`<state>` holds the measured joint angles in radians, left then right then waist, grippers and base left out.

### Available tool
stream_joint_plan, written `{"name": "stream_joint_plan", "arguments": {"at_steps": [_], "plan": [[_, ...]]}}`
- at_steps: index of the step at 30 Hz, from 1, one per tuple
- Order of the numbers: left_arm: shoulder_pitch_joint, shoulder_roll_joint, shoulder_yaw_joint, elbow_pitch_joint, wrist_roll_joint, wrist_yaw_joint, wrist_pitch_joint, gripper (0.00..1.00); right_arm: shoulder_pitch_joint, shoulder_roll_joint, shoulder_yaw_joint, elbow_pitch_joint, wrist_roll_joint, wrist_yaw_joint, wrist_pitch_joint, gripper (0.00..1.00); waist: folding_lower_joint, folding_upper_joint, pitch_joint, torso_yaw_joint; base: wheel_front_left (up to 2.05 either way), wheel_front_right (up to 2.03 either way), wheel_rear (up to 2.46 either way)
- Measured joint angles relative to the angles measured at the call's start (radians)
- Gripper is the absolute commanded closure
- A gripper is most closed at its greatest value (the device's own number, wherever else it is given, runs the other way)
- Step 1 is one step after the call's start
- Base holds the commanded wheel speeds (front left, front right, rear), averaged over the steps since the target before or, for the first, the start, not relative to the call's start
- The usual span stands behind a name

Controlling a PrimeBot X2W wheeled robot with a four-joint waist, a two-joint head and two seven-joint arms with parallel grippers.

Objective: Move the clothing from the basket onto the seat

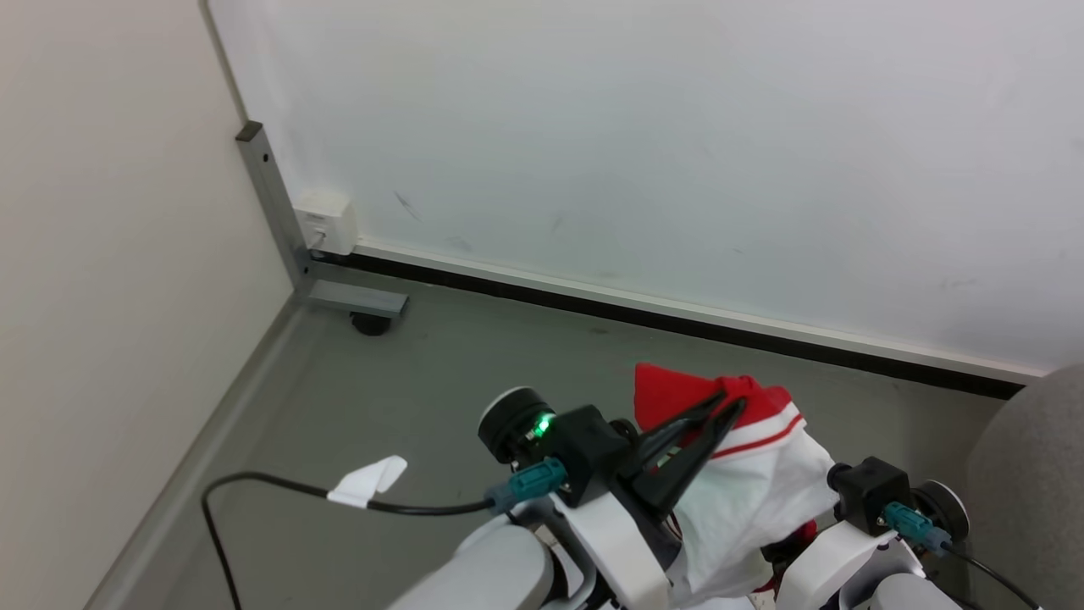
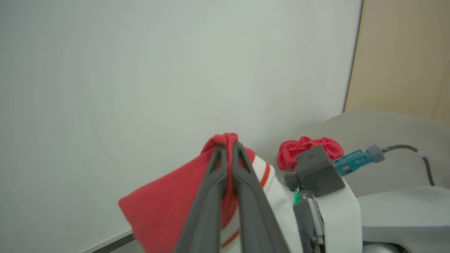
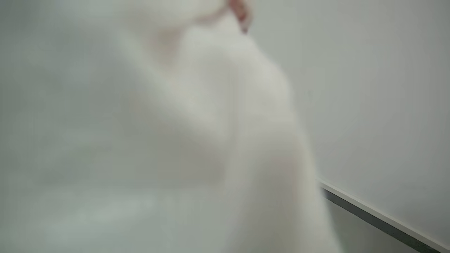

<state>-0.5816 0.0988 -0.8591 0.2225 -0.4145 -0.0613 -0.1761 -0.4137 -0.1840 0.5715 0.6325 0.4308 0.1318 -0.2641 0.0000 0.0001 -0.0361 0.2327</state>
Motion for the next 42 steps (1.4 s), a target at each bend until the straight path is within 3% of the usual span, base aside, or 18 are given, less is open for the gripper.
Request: {"name": "stream_joint_plan", "arguments": {"at_steps": [1, 3, 20, 23, 24, 25, 33, 42], "plan": [[0.004, -0.001, -0.004, -0.005, -0.001, 0.0, 0.002, 1.0, -0.002, 0.0, -0.001, 0.003, -0.001, 0.0, 0.0, 0.18, 0.0, 0.0, -0.001, 0.006, 0.0, 0.0, 0.0], [0.011, -0.001, -0.01, -0.01, -0.005, 0.0, 0.008, 1.0, -0.007, 0.001, -0.004, 0.005, -0.001, 0.0, 0.0, 1.0, 0.0, 0.0, -0.003, 0.016, 0.0, 0.0, 0.0], [0.015, 0.019, 0.029, -0.005, -0.036, 0.037, -0.011, 1.0, 0.006, 0.011, -0.047, -0.055, 0.031, 0.0, 0.0, 1.0, 0.0, -0.0001, 0.005, 0.008, 0.0, 0.0, 0.0], [0.015, 0.019, 0.031, -0.002, -0.036, 0.042, -0.018, 0.65, 0.008, 0.011, -0.073, -0.077, 0.039, 0.0, 0.0, 1.0, 0.0, 0.0, 0.007, 0.0, 0.0, 0.0, 0.0], [0.015, 0.02, 0.031, -0.002, -0.036, 0.043, -0.019, 0.29, 0.01, 0.011, -0.082, -0.085, 0.041, 0.0, 0.0, 1.0, 0.0, 0.0, 0.007, -0.004, 0.0, 0.0, 0.0], [0.015, 0.02, 0.031, -0.001, -0.036, 0.045, -0.019, 0.0, 0.012, 0.012, -0.089, -0.094, 0.045, 0.0, 0.0, 1.0, 0.0, -0.0001, 0.007, -0.008, 0.0, 0.0, 0.0], [0.023, 0.025, 0.029, 0.014, -0.044, 0.05, -0.026, 0.0, 0.027, 0.004, -0.17, -0.176, 0.08, 0.0, 0.0, 1.0, 0.0, 0.0, 0.014, -0.064, 0.0, 0.0, 0.0], [0.037, 0.035, 0.023, 0.028, -0.043, 0.048, -0.049, 0.0, 0.04, -0.03, -0.252, -0.257, 0.079, 0.0, 0.0, 1.0, 0.0, 0.0, 0.035, -0.183, 0.0, 0.0, 0.0]]}}
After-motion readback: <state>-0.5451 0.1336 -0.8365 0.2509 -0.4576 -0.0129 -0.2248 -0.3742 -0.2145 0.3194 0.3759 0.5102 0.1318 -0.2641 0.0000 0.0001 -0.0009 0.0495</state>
